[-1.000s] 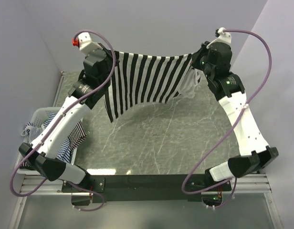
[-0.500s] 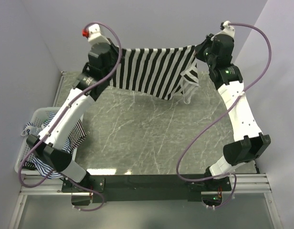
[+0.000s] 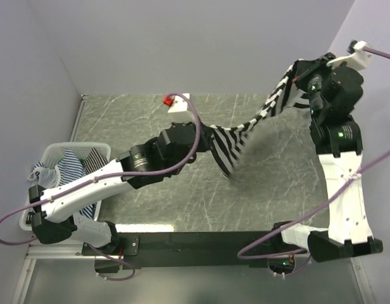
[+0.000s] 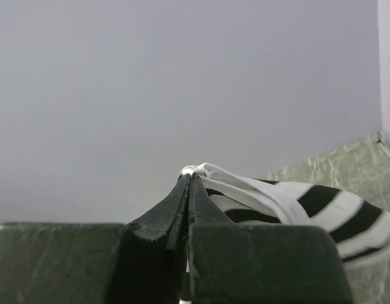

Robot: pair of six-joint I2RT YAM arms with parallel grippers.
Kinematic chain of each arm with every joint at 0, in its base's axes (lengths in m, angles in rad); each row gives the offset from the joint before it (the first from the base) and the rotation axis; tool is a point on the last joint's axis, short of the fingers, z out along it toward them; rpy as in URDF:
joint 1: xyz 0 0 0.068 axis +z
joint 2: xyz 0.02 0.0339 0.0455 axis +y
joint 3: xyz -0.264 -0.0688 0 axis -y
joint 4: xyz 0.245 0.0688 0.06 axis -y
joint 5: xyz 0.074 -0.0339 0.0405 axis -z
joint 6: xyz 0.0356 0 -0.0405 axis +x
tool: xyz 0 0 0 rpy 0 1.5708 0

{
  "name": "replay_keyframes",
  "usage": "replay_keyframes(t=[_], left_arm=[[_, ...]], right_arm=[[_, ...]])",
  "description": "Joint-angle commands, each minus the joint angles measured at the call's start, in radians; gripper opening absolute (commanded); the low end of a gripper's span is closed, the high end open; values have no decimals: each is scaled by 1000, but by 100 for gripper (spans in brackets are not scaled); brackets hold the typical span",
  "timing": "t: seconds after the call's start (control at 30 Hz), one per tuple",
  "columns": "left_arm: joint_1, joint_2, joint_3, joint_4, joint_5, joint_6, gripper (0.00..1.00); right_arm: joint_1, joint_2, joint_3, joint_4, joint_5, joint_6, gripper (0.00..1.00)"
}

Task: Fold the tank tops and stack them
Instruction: Flatten the tank top out

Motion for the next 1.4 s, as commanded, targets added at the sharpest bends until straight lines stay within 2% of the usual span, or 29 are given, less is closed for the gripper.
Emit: replay_keyframes(t=[0.0,0.03,0.13,0.27,0.43,0.63,0.83,1.03,1.17,1.3,1.37], left_arm=[[14,-74,1,-101,-163,-134,1],[55,-79,-2,-160,-168,-172,1],[157,-125,-48,-196,-101,-211,1],[177,-267,-174,-178,-97,-165,1],[175,-393,-232,-202,-74,-113,1],[171,-520,-306,-200,-16,-89,1],[131,-573,-314,-160,74,-53,1],[59,-559,-289,-112,96,-22,1],[42,-507,-278,-87,136,-11,1],[39,-455,-283,-78,136,-57,1],[43,-415,-291,-112,93,-102,1]], right_arm=[[0,-24,3,15,35,-18,0],[1,-40,-35,17,32,-15,0],[15,-118,-182,49,22,-7,0],[24,-274,-392,92,13,1,0],[30,-494,-576,69,-92,42,0],[30,-680,-658,-18,-155,68,0],[30,-810,-617,-98,-89,59,0],[30,-793,-520,-126,-29,44,0],[30,-697,-454,-80,32,16,0],[30,-453,-408,66,49,-15,0],[32,-333,-390,109,-7,-27,0]])
